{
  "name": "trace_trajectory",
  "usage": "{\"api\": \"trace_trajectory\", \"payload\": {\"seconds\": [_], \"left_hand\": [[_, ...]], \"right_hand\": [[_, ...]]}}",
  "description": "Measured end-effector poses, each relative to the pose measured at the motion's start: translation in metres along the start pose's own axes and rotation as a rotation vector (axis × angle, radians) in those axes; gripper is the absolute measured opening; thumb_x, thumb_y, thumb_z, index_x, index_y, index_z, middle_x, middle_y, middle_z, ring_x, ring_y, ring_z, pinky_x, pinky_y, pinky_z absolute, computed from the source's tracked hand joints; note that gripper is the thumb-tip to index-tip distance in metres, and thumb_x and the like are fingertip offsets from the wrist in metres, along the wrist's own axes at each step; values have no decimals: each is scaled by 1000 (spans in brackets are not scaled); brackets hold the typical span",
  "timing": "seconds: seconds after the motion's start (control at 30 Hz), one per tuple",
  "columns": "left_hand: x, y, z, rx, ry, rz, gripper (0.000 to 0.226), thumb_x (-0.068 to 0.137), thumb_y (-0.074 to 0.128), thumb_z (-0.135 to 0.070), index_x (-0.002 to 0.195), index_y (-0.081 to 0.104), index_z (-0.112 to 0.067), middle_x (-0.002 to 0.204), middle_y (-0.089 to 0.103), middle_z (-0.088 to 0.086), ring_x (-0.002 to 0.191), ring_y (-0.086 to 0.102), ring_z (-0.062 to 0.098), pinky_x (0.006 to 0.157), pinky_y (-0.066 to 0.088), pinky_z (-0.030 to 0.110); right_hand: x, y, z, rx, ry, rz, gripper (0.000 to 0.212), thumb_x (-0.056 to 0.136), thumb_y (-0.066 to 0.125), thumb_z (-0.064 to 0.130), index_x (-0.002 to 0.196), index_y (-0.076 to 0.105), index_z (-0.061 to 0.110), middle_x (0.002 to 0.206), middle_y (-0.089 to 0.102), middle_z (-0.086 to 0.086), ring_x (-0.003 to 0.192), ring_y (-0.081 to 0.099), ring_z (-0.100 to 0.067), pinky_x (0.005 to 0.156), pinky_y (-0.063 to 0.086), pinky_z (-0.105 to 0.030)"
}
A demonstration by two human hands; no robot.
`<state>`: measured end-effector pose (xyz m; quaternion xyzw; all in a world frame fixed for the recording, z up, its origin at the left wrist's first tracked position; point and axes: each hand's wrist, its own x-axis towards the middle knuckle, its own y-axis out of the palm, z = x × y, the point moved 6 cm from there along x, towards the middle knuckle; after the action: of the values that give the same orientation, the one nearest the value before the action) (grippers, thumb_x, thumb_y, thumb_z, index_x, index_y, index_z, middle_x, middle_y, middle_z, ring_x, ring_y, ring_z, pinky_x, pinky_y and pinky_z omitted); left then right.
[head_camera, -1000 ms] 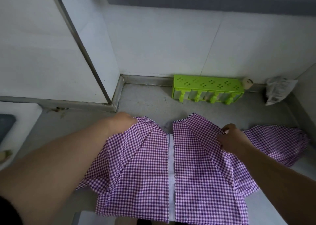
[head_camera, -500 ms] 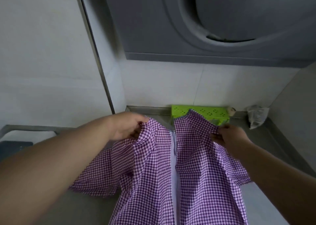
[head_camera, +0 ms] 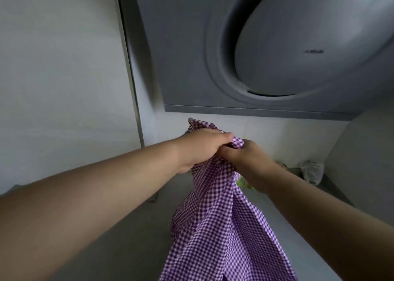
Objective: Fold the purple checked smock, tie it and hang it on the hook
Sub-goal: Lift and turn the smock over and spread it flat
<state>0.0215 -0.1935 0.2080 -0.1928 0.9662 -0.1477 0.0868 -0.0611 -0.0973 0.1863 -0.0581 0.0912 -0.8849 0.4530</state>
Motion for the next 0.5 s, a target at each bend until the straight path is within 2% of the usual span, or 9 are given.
{"api": "trace_trajectory", "payload": {"seconds": [0.07,0.17,0.27,0.33,0.4,0.43,0.5], "left_hand": [[-7,0,-14,195,85,-5,40,110,49,-37,127,72,-9,133,70,6,126,63,23,118,41,42],[-9,-12,-17,346,159,18,39,112,43,-32,122,72,-8,130,60,2,126,54,22,116,39,40],[-8,-43,-4,347,131,-102,35,109,44,-32,120,76,-25,129,52,-8,128,48,13,111,37,32],[-6,-70,11,298,80,-207,32,108,44,-28,114,76,-29,126,59,-13,124,52,10,101,38,29],[-7,-94,30,277,-18,-250,30,106,47,-27,106,77,-29,118,68,-13,116,62,15,93,48,34],[-9,-103,40,292,-86,-235,28,103,50,-27,102,77,-28,115,72,-9,111,66,19,92,53,39],[-13,-108,45,359,-107,-163,24,100,55,-19,96,78,-25,109,75,0,105,71,29,96,57,49]], "right_hand": [[0,-5,1,-12,5,-107,10,89,76,23,87,76,14,86,79,-6,86,76,-26,85,60,-46],[-8,-12,1,-6,31,-142,15,95,70,22,84,74,12,79,78,-2,80,73,-25,73,58,-40],[-20,-19,1,154,88,-112,18,99,64,18,105,72,2,102,78,-13,99,73,-35,95,57,-50],[-31,-22,5,298,122,-78,24,101,58,13,118,66,-3,113,75,-17,106,72,-35,100,54,-49],[-44,-25,15,395,122,-24,26,102,52,9,122,62,-5,115,74,-18,105,73,-32,94,56,-43],[-50,-26,21,433,120,7,26,103,49,9,121,62,-5,114,75,-18,103,73,-31,90,56,-40],[-62,-29,31,499,123,47,28,101,47,9,120,64,-3,116,74,-18,104,73,-31,89,54,-41]]}}
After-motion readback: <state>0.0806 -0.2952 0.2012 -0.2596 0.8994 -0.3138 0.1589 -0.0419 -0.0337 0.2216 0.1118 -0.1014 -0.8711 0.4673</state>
